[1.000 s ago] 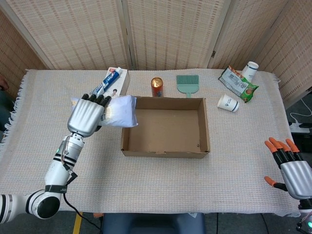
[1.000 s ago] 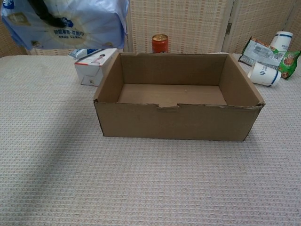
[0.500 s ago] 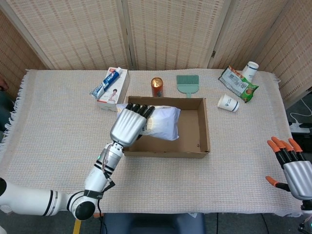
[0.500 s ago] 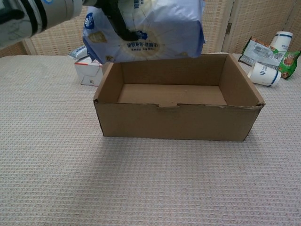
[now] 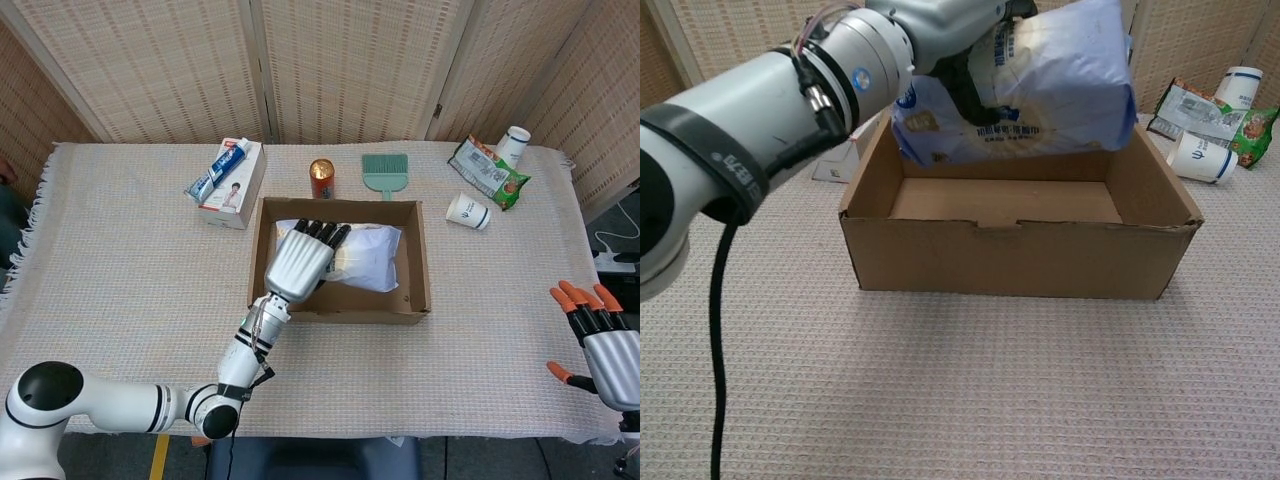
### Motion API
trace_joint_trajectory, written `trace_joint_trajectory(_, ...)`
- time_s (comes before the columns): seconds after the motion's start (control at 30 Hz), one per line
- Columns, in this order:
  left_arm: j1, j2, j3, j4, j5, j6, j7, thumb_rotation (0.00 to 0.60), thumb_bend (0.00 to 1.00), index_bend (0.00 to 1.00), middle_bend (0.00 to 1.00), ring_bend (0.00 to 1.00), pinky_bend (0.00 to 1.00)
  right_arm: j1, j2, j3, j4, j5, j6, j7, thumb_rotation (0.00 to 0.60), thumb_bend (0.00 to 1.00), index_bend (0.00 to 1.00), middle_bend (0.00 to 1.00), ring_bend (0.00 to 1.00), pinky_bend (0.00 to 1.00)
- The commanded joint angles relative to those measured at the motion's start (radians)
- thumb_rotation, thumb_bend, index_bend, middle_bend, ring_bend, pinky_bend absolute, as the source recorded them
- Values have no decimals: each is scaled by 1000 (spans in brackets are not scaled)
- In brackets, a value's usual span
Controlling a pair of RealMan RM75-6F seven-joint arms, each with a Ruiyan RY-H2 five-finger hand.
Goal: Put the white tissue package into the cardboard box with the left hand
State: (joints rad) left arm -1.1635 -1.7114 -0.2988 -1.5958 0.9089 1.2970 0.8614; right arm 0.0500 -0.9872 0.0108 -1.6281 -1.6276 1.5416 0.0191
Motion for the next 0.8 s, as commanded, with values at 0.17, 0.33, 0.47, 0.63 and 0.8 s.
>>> trace_joint_trajectory(0.17, -6, -59, -2, 94, 11, -58, -42, 600, 254, 347, 491, 398, 509, -7, 5, 5, 4, 15, 5, 5, 600, 0, 59, 30, 0, 0)
trace_joint_trajectory(0.33, 4, -19, -7, 63, -20, -118, -52, 600, 180, 0, 3, 5, 110, -8, 2, 6, 5, 19, 4, -2, 600, 0, 59, 30, 0, 0)
trace_joint_trajectory(0.47, 28, -10, -11, 70, 38, -87, -108, 600, 164, 0, 0, 0, 45, -6, -3, 3, 6, 16, -4, -11, 600, 0, 59, 30, 0, 0)
trace_joint_trajectory(0.63, 63, 20, -8, 71, 103, -44, -145, 600, 169, 0, 0, 0, 39, -5, -8, 0, 6, 11, -9, -20, 600, 0, 59, 30, 0, 0)
trace_joint_trajectory(0.8, 116, 113, 4, -5, 127, -11, -130, 600, 170, 0, 0, 0, 38, -4, -13, -5, 6, 4, -12, -29, 600, 0, 60, 30, 0, 0)
